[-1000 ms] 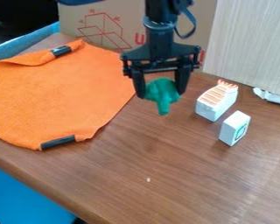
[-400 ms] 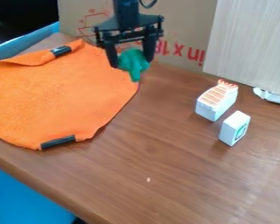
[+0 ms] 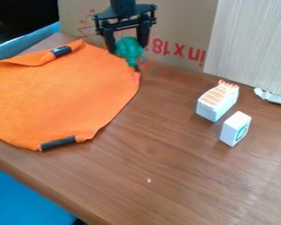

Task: Put the blue object into the orange cloth

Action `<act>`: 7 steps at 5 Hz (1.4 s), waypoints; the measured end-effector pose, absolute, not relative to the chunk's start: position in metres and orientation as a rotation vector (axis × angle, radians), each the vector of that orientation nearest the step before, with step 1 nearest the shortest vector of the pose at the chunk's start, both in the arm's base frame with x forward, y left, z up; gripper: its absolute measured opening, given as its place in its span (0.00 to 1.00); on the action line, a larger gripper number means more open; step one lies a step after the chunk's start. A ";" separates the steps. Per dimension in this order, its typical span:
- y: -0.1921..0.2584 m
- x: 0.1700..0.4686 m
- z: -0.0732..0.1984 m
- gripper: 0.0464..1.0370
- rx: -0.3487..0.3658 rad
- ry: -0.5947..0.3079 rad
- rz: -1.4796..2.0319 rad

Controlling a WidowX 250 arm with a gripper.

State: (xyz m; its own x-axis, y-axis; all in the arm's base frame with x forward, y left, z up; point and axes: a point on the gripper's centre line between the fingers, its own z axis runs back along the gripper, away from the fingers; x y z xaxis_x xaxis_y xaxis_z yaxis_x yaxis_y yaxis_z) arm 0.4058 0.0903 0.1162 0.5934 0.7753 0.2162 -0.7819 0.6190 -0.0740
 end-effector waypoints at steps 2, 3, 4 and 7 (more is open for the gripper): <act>0.112 0.409 0.112 0.86 0.053 -0.248 0.935; 0.117 0.402 0.101 0.86 0.067 -0.228 0.929; 0.119 0.399 0.095 0.86 0.079 -0.230 0.927; 0.129 0.402 0.096 0.86 0.121 -0.275 0.936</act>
